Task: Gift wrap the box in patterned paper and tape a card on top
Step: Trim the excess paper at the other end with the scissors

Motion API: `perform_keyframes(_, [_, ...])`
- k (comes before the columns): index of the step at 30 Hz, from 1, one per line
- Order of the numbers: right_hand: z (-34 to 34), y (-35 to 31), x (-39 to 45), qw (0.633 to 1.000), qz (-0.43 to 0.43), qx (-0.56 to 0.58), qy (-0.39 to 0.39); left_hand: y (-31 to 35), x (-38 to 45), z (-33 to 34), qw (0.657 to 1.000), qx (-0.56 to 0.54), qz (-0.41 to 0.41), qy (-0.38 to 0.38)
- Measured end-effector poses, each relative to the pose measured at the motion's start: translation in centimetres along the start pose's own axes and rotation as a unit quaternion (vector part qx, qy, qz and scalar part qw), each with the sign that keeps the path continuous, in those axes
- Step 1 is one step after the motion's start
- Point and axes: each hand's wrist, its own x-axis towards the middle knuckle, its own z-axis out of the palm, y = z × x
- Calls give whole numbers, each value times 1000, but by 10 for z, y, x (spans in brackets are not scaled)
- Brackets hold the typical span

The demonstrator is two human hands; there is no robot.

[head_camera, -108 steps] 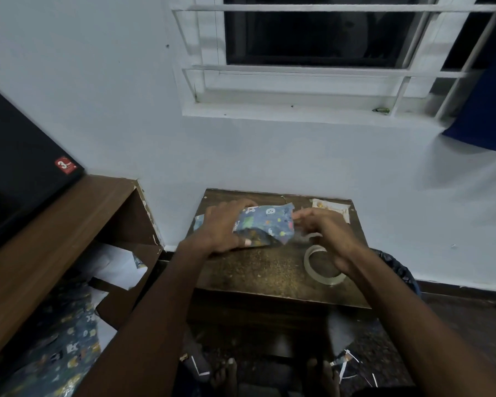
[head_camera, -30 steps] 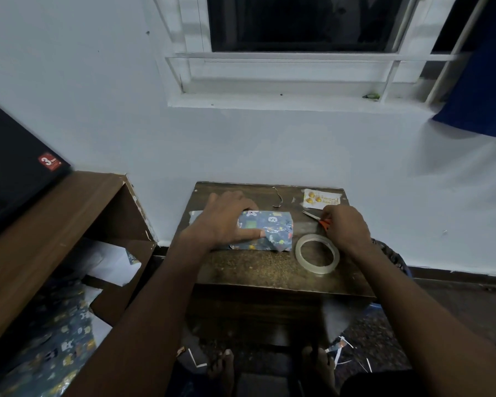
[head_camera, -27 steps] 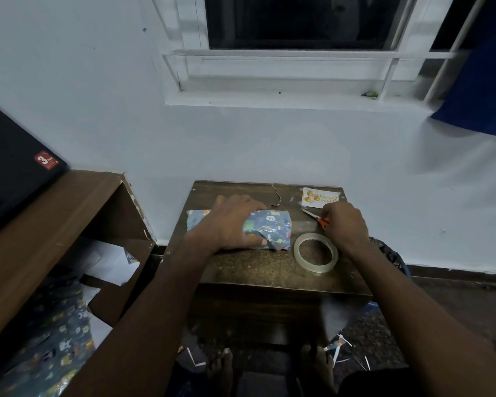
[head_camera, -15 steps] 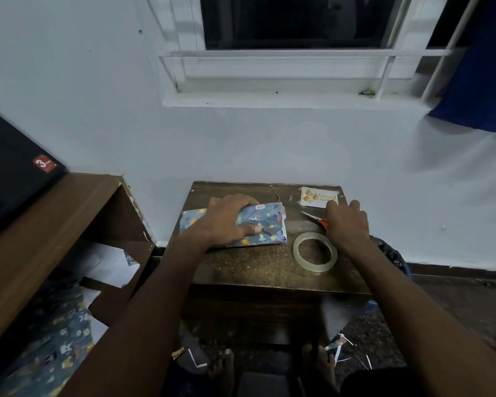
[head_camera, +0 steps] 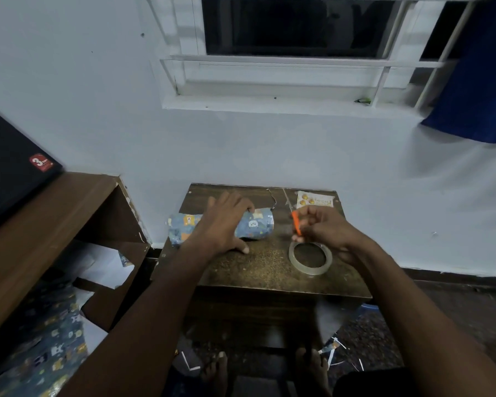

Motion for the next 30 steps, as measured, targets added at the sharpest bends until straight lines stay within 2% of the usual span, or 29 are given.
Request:
perform_keyframes(2, [11,2,-7,999,33,23,-19,-1,-3,5,1000,-2,3,-18])
perform_keyframes(8, [42,16,-23,992,90,61,-56,5,-10,3,995,-93,-9,44])
perform_keyframes(15, [64,35,-41,997,73,-3,7,7,-18,9,983,-179,-15,45])
perform_keyframes(19, [71,41,-51,996,72,35,27,8,-19,8,978,-198,2,61])
perform_keyframes(30, [65,27,-51,972,98,196,-79,16,-14,9,977,-210,-12,27])
